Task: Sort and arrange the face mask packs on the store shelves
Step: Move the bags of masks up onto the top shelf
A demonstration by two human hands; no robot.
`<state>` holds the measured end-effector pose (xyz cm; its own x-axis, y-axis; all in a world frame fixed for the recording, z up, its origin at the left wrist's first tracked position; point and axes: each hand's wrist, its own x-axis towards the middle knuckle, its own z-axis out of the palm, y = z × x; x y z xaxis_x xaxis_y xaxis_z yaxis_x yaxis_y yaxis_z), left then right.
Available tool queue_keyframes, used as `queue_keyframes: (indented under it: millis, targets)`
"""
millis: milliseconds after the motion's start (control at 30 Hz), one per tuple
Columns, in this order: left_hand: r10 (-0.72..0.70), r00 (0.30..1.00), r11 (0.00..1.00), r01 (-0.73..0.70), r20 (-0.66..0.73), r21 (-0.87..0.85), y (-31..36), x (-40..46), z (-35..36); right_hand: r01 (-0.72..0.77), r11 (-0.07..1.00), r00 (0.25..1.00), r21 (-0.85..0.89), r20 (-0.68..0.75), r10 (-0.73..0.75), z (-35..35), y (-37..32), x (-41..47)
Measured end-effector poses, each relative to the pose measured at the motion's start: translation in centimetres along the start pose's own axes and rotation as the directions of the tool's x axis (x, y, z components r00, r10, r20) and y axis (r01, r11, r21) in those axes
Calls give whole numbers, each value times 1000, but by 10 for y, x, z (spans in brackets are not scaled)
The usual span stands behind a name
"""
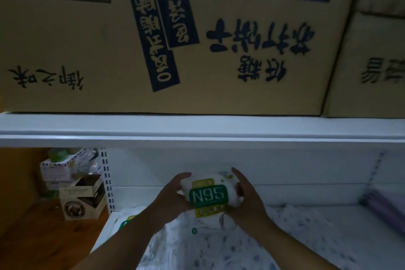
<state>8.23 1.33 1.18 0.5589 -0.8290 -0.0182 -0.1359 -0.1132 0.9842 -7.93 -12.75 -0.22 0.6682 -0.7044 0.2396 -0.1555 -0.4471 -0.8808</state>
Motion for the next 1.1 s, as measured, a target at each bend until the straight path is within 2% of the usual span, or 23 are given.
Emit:
queue_keyframes:
  millis: [67,200,333,533,667,900,1000,1100]
  targets:
    - [15,999,998,-18,51,61,9,8,11,7,996,1000,-92,13,-5,-23,-5,-11]
    - [88,981,946,-137,173,295,22,21,42,-36,975,999,-221,12,40,-74,-9,-40]
    - [151,957,918,-229,248,325,32,19,86,-65,969,997,-238,-45,56,-120,-8,-75]
    - [214,922,893,-318,321,318,57,13,171,-134,941,975,-310,-213,68,-189,7,-118]
    - [229,887,910,-341,401,236,84,2,237,-213,913,952,-348,-285,113,-249,18,-154]
    - [254,806,934,-348,534,81,142,-44,397,-381,887,868,-261,-432,245,-394,42,-239]
    - [281,742,918,-393,609,55,169,-70,471,-395,899,827,-190,-500,257,-457,56,-277]
    - [298,709,912,-410,639,29,196,-89,537,-368,929,776,-33,-562,287,-509,64,-311]
